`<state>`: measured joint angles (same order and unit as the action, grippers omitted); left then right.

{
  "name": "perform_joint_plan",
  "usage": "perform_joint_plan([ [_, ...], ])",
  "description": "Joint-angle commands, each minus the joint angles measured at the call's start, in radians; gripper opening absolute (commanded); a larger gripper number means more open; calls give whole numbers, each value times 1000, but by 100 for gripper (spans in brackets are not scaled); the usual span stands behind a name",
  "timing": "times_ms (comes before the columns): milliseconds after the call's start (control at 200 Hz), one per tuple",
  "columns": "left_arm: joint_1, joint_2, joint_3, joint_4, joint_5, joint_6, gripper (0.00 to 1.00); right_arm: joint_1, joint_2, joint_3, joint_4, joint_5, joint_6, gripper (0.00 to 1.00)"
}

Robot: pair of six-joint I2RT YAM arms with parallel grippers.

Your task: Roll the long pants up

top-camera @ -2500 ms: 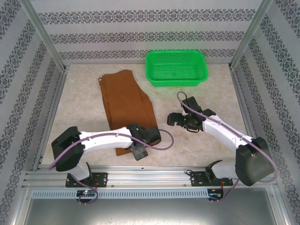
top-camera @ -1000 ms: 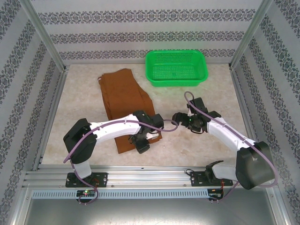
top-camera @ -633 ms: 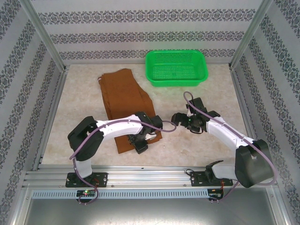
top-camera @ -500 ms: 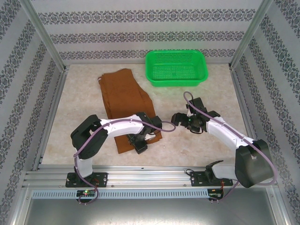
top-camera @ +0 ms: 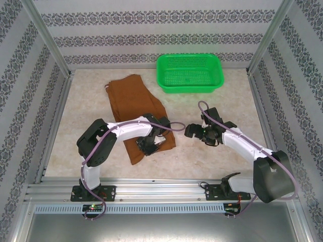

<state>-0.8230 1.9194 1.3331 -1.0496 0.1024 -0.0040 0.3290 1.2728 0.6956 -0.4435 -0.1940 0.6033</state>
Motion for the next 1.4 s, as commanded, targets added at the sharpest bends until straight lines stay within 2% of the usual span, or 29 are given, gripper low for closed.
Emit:
perform_joint_plan([
  [0,-8,-22,89,-97,176,19,0,-2,-47,-30,1,-15,4,95],
  [170,-4,-2,186,-166,288,12,0,-5,-110,-66,18,-27,18,91],
  [270,16,39,228,-214,395,47,1,-4,-154,-80,42,-34,40,88],
  [310,20,56,248,-236,404,69,1,-4,-169,-82,53,-36,47,86],
  [480,91,122,324,-271,457,90,4,-2,-182,-68,87,-63,67,64],
  [580,131,156,360,-272,471,93,6,1,-173,-69,118,-79,83,59],
  [664,167,182,380,-272,494,99,7,7,-156,-61,140,-97,82,52],
  [739,199,198,398,-262,513,107,8,16,-137,-46,153,-114,79,32],
  [829,231,222,435,-271,552,127,10,29,-113,-22,167,-136,80,0],
  [1079,286,280,523,-327,614,194,14,84,-38,73,175,-172,43,0],
  [1219,295,291,489,-310,656,211,15,90,53,145,186,-212,32,0],
  [1394,327,286,441,-267,653,196,13,97,210,259,175,-262,1,0],
])
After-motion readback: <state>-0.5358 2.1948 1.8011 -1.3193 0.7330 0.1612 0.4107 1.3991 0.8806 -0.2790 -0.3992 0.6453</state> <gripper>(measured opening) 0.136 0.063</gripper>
